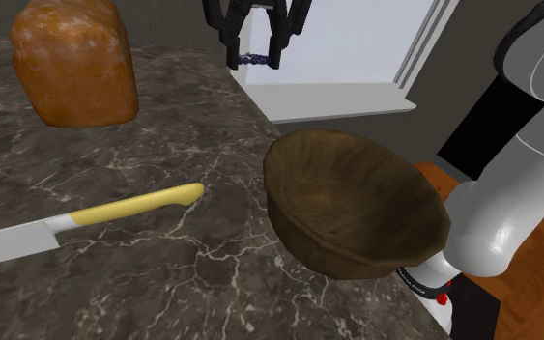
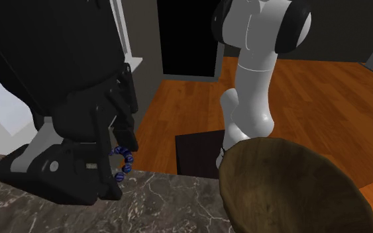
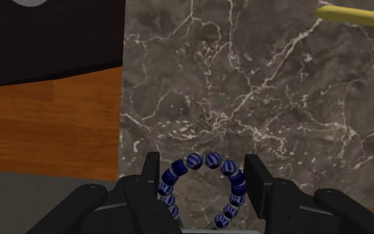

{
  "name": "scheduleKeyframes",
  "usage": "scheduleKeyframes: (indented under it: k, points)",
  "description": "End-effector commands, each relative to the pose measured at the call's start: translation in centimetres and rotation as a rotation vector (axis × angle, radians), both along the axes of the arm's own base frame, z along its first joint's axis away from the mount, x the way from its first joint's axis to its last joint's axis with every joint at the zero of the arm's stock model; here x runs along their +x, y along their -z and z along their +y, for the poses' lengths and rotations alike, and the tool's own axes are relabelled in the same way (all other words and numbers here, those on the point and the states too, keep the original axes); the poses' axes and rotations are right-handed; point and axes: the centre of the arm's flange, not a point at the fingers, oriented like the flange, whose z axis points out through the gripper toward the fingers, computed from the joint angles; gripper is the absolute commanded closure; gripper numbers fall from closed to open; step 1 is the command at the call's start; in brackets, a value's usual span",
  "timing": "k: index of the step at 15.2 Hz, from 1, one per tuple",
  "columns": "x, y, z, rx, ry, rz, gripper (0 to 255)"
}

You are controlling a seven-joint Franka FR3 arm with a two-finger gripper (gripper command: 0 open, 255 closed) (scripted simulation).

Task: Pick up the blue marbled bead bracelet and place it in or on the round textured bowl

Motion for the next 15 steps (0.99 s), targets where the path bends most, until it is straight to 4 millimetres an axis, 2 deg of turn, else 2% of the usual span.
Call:
scheduleKeyframes:
  k: [1, 7, 15]
  points:
    - [0.0, -1.1, 0.0, 0.0, 0.0, 0.0, 255]
    - [0.0, -3.8, 0.0, 0.0, 0.0, 0.0, 255]
    - [-10.3, -4.1, 2.1, 0.0, 0.0, 0.0, 255]
